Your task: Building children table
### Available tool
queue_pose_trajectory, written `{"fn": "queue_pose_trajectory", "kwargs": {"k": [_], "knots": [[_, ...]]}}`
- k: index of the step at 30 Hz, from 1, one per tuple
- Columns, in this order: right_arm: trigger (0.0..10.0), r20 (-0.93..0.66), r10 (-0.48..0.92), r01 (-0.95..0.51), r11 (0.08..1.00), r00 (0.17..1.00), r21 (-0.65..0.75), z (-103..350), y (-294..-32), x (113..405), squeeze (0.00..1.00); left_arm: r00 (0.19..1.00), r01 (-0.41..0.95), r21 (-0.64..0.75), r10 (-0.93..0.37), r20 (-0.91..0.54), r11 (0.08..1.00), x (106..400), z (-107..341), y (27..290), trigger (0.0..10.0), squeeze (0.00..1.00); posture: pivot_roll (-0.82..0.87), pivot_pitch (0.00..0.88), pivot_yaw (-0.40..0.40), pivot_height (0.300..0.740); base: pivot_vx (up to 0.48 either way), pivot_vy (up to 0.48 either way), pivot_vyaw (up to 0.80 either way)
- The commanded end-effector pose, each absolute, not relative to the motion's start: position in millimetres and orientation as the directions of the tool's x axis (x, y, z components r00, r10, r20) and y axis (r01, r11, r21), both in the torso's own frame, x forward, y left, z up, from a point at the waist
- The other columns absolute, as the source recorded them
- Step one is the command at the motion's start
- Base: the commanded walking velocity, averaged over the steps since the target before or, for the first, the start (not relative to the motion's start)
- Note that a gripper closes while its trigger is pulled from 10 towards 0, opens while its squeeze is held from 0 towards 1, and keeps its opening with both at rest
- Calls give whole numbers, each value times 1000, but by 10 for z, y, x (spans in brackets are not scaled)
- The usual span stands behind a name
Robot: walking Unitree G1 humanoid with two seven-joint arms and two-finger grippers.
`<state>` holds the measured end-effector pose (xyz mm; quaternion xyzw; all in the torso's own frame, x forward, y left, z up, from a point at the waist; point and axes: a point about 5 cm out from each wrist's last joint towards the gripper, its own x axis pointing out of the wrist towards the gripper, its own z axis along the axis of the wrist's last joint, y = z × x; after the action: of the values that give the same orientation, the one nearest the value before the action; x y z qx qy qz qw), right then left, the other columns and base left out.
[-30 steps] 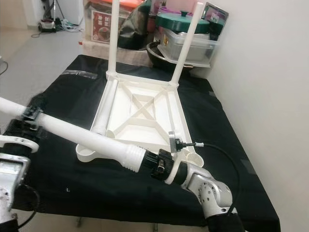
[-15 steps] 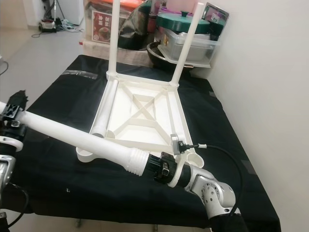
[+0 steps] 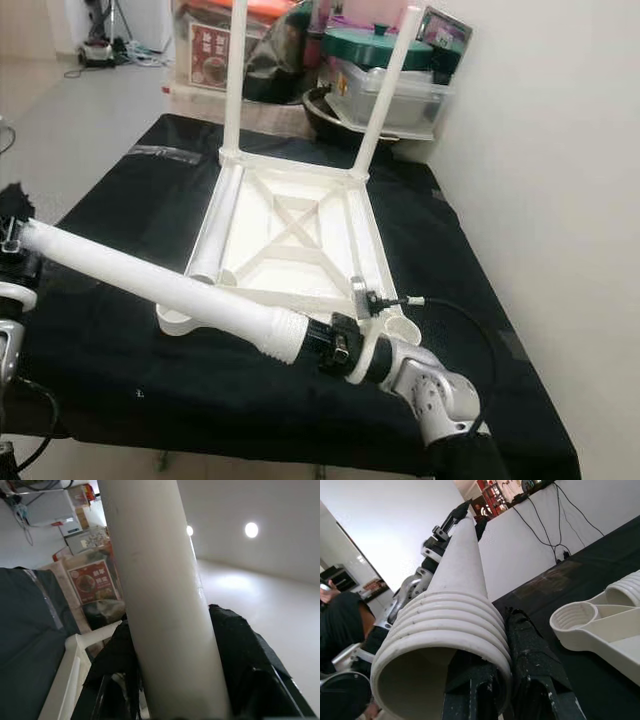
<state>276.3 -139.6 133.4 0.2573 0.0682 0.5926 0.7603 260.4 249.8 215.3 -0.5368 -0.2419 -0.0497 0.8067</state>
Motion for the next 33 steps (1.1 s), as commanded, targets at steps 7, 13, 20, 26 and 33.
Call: {"fn": "queue_pose_trajectory", "kwargs": {"k": [7,13,20,26,33], "knots": [[10000,-34,859,-752,466,511,466,1138,-1415,2958,0,855,480,-810,28,518,338,2629,2312,2109,0,0,106,0,-174,740,0,0,0],[10000,-130,831,-713,534,541,453,1030,-1438,3001,67,845,508,-805,3,535,306,2610,2355,2022,0,0,108,0,-176,740,0,0,0],[10000,-193,762,-664,638,618,391,902,-1576,3050,1000,849,489,-810,35,527,325,2609,2380,2065,0,0,107,0,-178,740,0,0,0],[10000,-187,752,-641,643,633,418,844,-1777,2945,1000,847,473,-809,71,526,348,2598,2424,2168,0,0,100,0,-179,740,0,0,0],[10000,-143,745,-612,627,651,482,870,-2026,2836,1000,841,460,-804,106,530,376,2581,2452,2300,0,0,96,0,-178,740,0,0,0]]}}
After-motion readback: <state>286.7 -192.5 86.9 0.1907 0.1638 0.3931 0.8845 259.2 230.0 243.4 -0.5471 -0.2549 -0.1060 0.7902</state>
